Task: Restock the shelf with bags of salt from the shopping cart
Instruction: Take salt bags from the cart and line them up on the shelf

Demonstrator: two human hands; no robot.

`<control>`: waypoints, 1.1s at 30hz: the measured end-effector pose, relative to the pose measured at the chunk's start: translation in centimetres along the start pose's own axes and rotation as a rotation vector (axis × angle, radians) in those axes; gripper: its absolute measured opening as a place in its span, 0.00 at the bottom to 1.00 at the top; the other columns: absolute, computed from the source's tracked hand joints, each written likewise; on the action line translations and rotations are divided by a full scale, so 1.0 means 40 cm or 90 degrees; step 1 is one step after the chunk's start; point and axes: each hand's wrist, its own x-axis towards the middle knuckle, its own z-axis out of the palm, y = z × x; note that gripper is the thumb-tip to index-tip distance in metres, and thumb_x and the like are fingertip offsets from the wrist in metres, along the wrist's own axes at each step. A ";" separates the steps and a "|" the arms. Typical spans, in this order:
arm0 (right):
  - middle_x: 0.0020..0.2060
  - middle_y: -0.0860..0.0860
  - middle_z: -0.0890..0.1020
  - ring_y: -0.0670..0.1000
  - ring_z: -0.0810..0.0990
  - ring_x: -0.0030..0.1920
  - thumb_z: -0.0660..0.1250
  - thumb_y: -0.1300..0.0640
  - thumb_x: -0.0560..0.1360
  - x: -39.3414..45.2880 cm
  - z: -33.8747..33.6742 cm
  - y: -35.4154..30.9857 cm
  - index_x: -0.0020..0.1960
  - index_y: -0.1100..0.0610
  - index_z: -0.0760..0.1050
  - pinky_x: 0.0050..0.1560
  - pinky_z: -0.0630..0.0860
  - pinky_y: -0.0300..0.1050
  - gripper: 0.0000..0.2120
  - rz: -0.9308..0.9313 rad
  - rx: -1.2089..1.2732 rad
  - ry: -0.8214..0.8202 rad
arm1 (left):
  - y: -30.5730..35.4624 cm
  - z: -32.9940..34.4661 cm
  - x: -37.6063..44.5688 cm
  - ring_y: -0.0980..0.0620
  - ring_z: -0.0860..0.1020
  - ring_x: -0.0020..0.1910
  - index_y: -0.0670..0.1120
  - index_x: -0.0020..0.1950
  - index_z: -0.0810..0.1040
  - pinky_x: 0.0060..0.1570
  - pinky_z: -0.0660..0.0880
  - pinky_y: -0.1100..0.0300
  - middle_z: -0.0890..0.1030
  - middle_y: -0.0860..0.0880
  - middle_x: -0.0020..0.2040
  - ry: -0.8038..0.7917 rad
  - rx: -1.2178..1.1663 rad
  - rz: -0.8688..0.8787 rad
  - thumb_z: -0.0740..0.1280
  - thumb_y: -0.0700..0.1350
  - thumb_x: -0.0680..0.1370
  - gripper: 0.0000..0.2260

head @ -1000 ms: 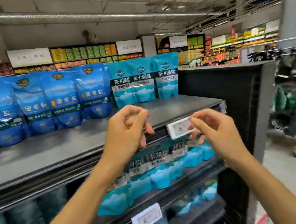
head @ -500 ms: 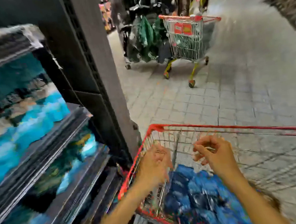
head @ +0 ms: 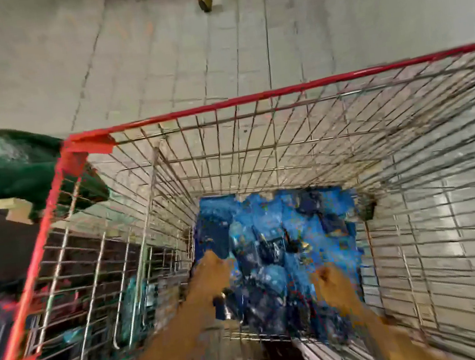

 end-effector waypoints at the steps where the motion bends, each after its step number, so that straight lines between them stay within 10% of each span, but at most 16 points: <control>1: 0.29 0.51 0.68 0.50 0.66 0.31 0.61 0.65 0.81 0.035 0.019 0.019 0.44 0.70 0.75 0.34 0.63 0.45 0.10 0.017 -0.017 -0.014 | -0.005 0.018 0.037 0.39 0.78 0.56 0.40 0.50 0.76 0.53 0.74 0.53 0.78 0.42 0.45 0.015 0.032 0.002 0.61 0.44 0.80 0.09; 10: 0.59 0.58 0.72 0.58 0.73 0.60 0.63 0.42 0.78 0.233 0.186 0.152 0.61 0.62 0.72 0.57 0.74 0.50 0.23 0.010 -0.340 -0.036 | -0.035 0.098 0.369 0.34 0.72 0.65 0.29 0.63 0.72 0.63 0.70 0.44 0.72 0.31 0.66 0.121 0.214 0.030 0.57 0.49 0.83 0.22; 14: 0.72 0.60 0.65 0.60 0.63 0.73 0.64 0.34 0.75 0.268 0.241 0.170 0.72 0.63 0.64 0.65 0.70 0.57 0.38 0.067 -0.441 0.001 | -0.044 0.116 0.471 0.36 0.59 0.75 0.29 0.75 0.52 0.74 0.56 0.48 0.58 0.31 0.76 0.069 0.157 -0.070 0.53 0.55 0.84 0.33; 17: 0.76 0.63 0.59 0.62 0.61 0.75 0.63 0.32 0.74 0.289 0.264 0.192 0.78 0.63 0.51 0.69 0.67 0.57 0.47 0.094 -0.464 0.034 | -0.066 0.122 0.526 0.35 0.70 0.68 0.30 0.71 0.64 0.69 0.67 0.44 0.72 0.32 0.68 0.109 0.137 -0.051 0.60 0.57 0.81 0.32; 21: 0.74 0.65 0.62 0.63 0.65 0.73 0.58 0.36 0.79 0.310 0.275 0.210 0.76 0.62 0.56 0.70 0.66 0.56 0.38 0.033 -0.581 0.038 | -0.047 0.123 0.543 0.39 0.75 0.63 0.40 0.66 0.74 0.62 0.74 0.47 0.77 0.39 0.63 0.108 0.164 -0.060 0.66 0.64 0.74 0.32; 26: 0.71 0.60 0.68 0.59 0.68 0.71 0.58 0.42 0.80 0.293 0.252 0.212 0.71 0.58 0.68 0.69 0.65 0.56 0.26 0.009 -0.559 0.048 | -0.001 0.151 0.502 0.51 0.76 0.35 0.42 0.56 0.79 0.35 0.76 0.59 0.80 0.47 0.42 0.122 -0.124 -0.068 0.74 0.48 0.73 0.15; 31: 0.65 0.58 0.68 0.58 0.72 0.63 0.67 0.53 0.78 0.224 0.187 0.224 0.65 0.62 0.74 0.64 0.71 0.46 0.19 -0.122 -0.218 0.021 | -0.004 0.157 0.398 0.50 0.81 0.27 0.41 0.60 0.73 0.22 0.79 0.53 0.82 0.43 0.44 0.042 -0.395 -0.147 0.72 0.38 0.75 0.15; 33: 0.49 0.54 0.77 0.55 0.78 0.48 0.66 0.60 0.79 0.185 0.154 0.179 0.52 0.61 0.76 0.44 0.71 0.31 0.05 -0.044 0.007 0.043 | -0.012 0.143 0.339 0.50 0.81 0.28 0.45 0.64 0.68 0.21 0.78 0.54 0.82 0.44 0.47 0.012 -0.467 -0.167 0.69 0.38 0.78 0.17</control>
